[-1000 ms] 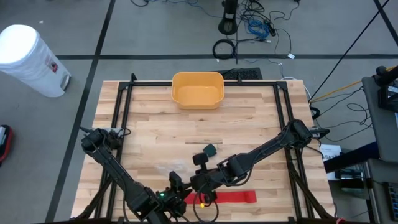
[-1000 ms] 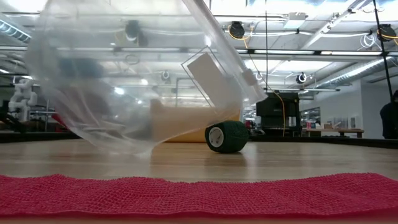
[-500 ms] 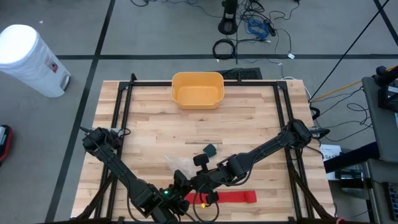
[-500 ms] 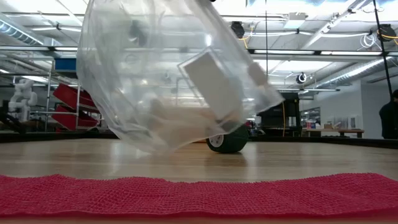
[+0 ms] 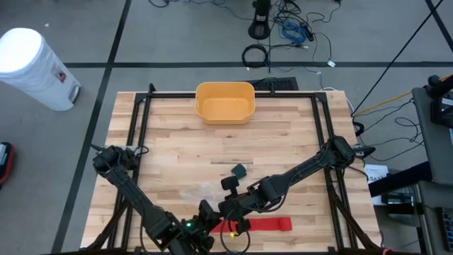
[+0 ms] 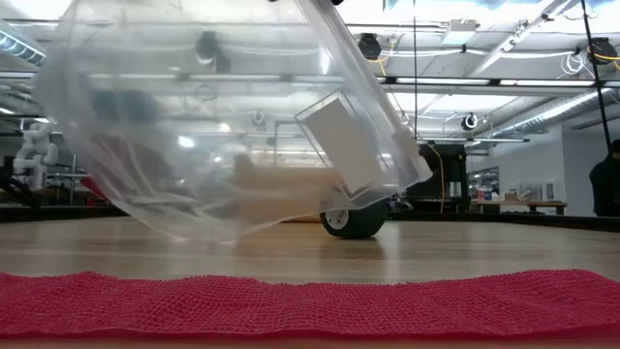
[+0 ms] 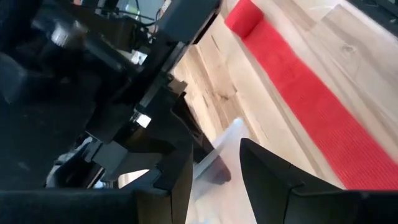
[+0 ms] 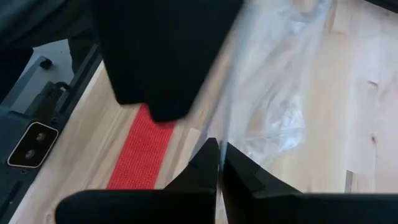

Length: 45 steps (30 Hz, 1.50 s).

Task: Roll bandage
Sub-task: Open the transparent zip bag

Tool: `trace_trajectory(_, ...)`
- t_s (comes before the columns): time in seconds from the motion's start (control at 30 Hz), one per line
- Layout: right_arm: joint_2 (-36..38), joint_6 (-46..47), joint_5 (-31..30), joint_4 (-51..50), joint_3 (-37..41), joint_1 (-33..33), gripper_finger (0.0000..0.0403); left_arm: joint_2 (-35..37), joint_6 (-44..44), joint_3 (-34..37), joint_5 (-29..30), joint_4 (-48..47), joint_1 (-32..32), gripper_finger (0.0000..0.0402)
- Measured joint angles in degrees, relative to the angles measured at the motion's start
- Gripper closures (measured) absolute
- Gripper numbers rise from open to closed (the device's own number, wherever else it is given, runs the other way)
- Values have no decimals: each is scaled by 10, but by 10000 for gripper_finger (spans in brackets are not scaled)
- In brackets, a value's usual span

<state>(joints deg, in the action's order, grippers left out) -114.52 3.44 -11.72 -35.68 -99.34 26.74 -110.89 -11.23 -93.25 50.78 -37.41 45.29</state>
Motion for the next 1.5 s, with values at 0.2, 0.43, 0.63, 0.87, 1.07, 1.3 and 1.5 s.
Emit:
trace_trajectory(0.2, 0, 1, -1, -6, -5, 0, 403, -2, 4, 0, -4, -10, -19, 262)
trace_trajectory(0.43, 0, 5, -1, -12, -5, 0, 403, -2, 23, 0, -7, -43, -24, 262)
trace_trajectory(0.63, 0, 13, 3, -15, -5, 0, 403, -3, 46, 0, -22, -65, -23, 262)
trace_trajectory(0.87, 0, 17, 17, -19, -5, 0, 403, -3, 49, 0, -39, -64, -20, 262)
trace_trajectory(1.07, 0, 23, 16, -19, -5, 0, 403, -4, 49, 0, -42, -45, -19, 262)
trace_trajectory(1.3, 0, 44, 16, -19, -5, -1, 403, -4, 45, 0, -65, -17, -16, 262)
trace_trajectory(1.5, 0, 45, 16, -19, -5, -1, 403, -12, 49, 0, -64, -19, -17, 262)
